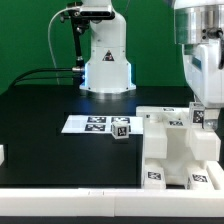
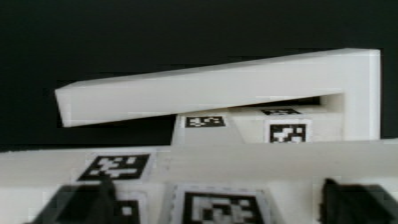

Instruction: Assemble chair

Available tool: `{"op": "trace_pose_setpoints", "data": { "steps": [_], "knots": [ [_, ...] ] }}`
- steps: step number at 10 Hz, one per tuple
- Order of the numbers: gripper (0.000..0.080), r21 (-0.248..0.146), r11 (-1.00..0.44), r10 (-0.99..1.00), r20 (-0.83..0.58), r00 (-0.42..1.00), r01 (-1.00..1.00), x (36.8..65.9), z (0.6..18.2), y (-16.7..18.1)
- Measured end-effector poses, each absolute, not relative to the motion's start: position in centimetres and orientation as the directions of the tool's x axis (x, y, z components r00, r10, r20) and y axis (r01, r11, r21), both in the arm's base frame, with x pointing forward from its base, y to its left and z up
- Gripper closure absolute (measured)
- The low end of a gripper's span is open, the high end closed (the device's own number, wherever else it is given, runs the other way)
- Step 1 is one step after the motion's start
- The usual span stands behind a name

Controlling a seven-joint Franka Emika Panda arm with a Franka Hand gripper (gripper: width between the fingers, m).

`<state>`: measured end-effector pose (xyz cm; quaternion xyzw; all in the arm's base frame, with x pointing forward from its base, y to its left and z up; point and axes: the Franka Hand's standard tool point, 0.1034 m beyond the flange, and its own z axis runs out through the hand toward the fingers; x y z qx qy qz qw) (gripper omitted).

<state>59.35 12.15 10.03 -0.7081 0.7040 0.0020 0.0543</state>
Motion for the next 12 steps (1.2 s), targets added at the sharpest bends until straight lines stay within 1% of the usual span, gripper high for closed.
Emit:
{"op": "trace_pose_setpoints", "data": {
  "steps": [1,3,4,6,7,8,9,10,11,12],
  "knots": [
    [0.0166,-0.069,-0.131,-0.988,-0.074,0.136,-0.989,59.25,10.05,12.0],
    [0.0154,-0.047,-0.416,-0.905,-0.08,0.418,-0.908,59.23,10.68,11.94],
    [0.0151,-0.054,-0.46,-0.883,-0.076,0.463,-0.887,59.25,10.95,12.1],
    [0.0151,-0.061,-0.574,-0.814,-0.067,0.577,-0.816,59.22,10.74,11.96],
    [0.0151,-0.062,-0.658,-0.749,-0.055,0.661,-0.751,59.2,10.74,11.97],
    [0.0151,-0.05,-0.794,-0.605,-0.016,0.796,-0.605,59.28,10.76,12.02],
    [0.0151,-0.065,-0.875,-0.482,0.023,0.876,-0.479,59.75,10.87,11.75],
    [0.0151,-0.071,-0.915,-0.4,0.054,0.915,-0.396,59.97,10.87,11.42],
    [0.0151,-0.07,-0.914,-0.404,0.05,0.913,-0.4,59.87,10.76,11.48],
    [0.0278,-0.073,-0.898,-0.438,0.047,0.898,-0.434,59.86,10.71,11.51]
  ]
}}
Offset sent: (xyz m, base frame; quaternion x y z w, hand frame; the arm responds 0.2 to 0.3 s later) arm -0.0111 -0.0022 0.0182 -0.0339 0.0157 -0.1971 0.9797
